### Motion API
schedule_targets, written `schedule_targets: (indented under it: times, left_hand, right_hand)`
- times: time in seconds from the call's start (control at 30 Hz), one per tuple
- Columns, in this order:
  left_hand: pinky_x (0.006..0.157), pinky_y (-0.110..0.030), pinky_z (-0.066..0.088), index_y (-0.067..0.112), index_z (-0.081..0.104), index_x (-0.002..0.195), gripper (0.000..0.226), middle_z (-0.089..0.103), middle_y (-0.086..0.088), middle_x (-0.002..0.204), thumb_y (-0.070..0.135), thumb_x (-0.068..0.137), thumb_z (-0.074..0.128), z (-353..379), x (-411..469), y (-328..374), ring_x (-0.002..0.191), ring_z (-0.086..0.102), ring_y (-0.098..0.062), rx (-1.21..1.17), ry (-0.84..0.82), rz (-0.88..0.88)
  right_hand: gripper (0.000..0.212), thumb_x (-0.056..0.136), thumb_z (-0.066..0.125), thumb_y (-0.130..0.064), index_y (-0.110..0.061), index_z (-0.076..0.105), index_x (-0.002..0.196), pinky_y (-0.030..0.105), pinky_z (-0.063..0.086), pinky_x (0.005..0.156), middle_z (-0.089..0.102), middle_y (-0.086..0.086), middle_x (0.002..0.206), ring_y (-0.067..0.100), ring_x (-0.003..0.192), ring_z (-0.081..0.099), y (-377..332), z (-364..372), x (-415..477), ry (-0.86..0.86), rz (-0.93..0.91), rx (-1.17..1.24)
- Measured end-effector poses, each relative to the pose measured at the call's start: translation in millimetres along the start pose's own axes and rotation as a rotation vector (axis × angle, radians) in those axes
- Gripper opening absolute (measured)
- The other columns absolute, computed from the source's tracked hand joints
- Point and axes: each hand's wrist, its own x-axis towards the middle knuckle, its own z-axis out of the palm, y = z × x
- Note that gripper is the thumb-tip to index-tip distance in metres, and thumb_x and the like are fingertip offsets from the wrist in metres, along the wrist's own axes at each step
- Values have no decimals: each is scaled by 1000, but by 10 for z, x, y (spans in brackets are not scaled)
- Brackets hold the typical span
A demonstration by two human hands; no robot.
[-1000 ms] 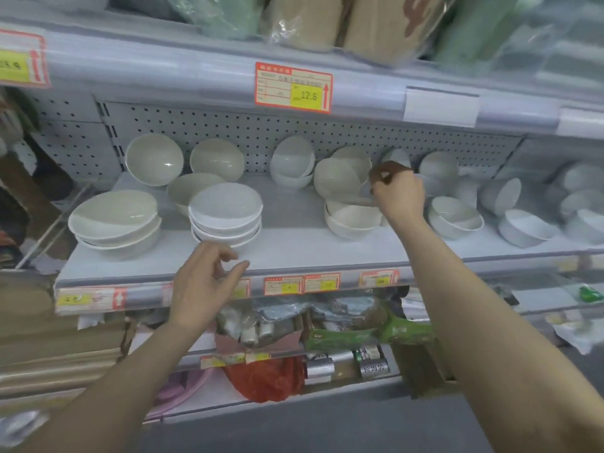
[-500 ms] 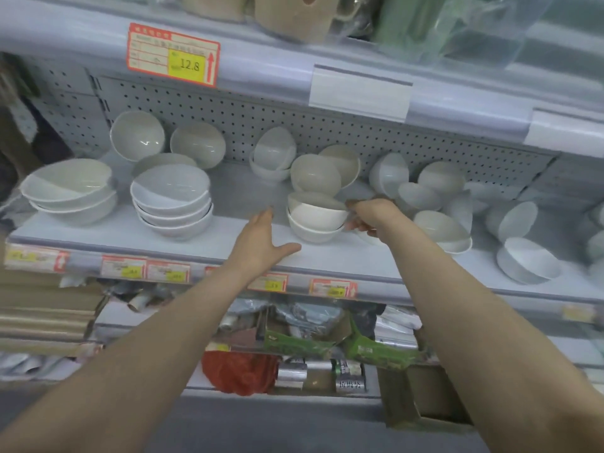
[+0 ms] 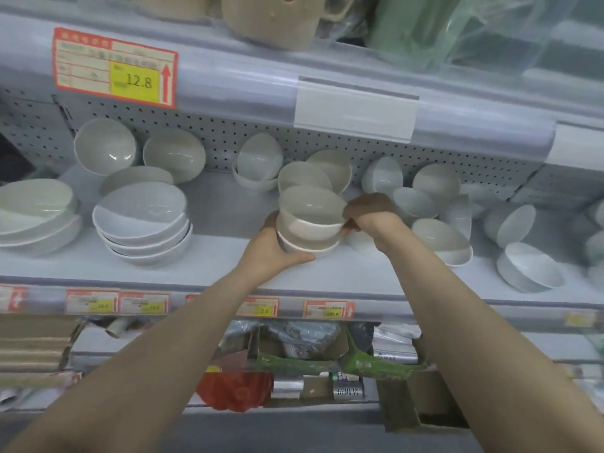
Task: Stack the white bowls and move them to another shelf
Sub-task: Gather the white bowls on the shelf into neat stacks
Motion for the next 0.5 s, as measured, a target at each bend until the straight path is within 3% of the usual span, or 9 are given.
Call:
schedule_targets:
  times: [0.13, 0.27, 0.4, 0.5]
  left_hand:
    - [91, -33, 53, 26, 43, 134, 95, 61, 12, 121, 49, 56, 91, 21, -14, 4, 107, 61, -9, -2, 10, -9]
    - [89, -25, 48, 27, 44, 133, 89, 56, 16, 118, 42, 59, 93, 44, -38, 65, 109, 57, -7, 13, 41, -25]
    - [88, -21, 42, 30, 42, 127, 84, 54, 16, 116, 35, 60, 94, 107, -123, 128, 108, 52, -4, 15, 118, -70]
    - [91, -23, 43, 22, 40, 139, 95, 54, 13, 119, 38, 61, 92, 173, -208, 142, 110, 52, -6, 20, 176, -125]
  right_hand:
    - [15, 78, 57, -10, -24, 63, 79, 28, 51, 73, 72, 1, 63, 19, 75, 67, 10, -103, 21, 38, -92, -60]
    - [23, 86, 52, -10, -6, 69, 101, 17, 44, 62, 74, 7, 82, 20, 86, 66, 15, -115, 17, -39, -195, -246]
    - [28, 88, 55, -13, -7, 68, 112, 33, 50, 87, 72, 9, 106, 28, 102, 63, 125, -28, 100, -88, -234, -325]
    - [28, 87, 57, -16, -13, 68, 113, 35, 51, 90, 70, 7, 112, 30, 105, 64, 235, 2, 207, -121, -258, -279]
